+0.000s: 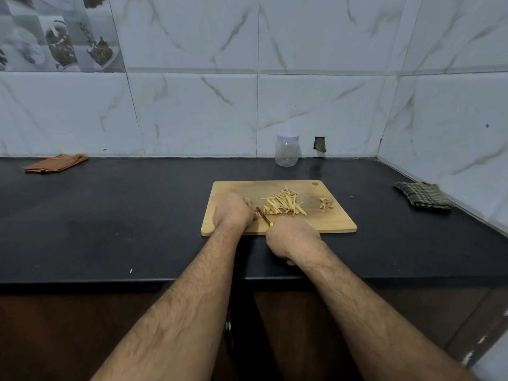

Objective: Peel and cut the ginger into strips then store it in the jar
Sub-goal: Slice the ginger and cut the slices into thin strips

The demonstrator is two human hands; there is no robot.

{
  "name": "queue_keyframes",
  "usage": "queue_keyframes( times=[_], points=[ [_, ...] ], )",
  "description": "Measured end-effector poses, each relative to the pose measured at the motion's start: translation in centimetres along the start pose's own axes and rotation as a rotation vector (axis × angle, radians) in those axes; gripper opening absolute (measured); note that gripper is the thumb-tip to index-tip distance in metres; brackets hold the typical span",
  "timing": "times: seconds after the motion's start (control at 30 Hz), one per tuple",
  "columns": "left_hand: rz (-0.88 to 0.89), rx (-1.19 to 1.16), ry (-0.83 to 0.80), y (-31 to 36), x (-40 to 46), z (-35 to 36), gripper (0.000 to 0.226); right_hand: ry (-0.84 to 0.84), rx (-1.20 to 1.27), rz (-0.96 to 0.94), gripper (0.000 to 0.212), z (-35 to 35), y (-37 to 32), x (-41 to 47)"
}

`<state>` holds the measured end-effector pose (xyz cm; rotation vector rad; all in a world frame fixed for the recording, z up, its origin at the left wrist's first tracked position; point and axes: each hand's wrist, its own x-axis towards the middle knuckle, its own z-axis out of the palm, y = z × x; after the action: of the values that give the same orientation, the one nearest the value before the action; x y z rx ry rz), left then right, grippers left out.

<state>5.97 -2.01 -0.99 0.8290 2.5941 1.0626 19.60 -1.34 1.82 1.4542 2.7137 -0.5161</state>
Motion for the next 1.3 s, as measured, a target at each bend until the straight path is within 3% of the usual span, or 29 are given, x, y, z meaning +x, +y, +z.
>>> queue_keyframes(
  times=[0.47, 0.67, 0.8, 0.93, 1.07, 1.3],
  points=[
    [0.045, 0.019, -0.039, 0.4, -0.9, -0.4, 0.017, -0.043, -0.067, -0.003, 0.017, 0.1, 1.5, -1.5],
    [0.030, -0.009, -0.010, 0.0, -0.8, -0.4, 0.004, -0.003, -0.020, 0.007, 0.018, 0.0, 1.4, -1.7],
    [0.057, -0.016, 0.027, -0.6, -1.0, -0.2, 0.028, 0.001, 0.024, 0.010, 0.023, 0.2, 1.3, -1.5],
    [0.085, -0.023, 0.052, -1.5, -1.1, -0.3, 0.025, 0.008, 0.061, -0.006, 0.022, 0.1, 1.1, -1.7],
    [0.080, -0.130, 0.099, -1.8, -1.2, -0.5, 0.007, 0.011, 0.055, -0.025, 0.024, 0.2, 0.6, -1.7],
    [0.065, -0.275, 0.185, -2.1, -0.9, -0.4, 0.019, 0.036, -0.048, 0.012, 0.021, -0.3, 0.9, -0.5]
  ],
)
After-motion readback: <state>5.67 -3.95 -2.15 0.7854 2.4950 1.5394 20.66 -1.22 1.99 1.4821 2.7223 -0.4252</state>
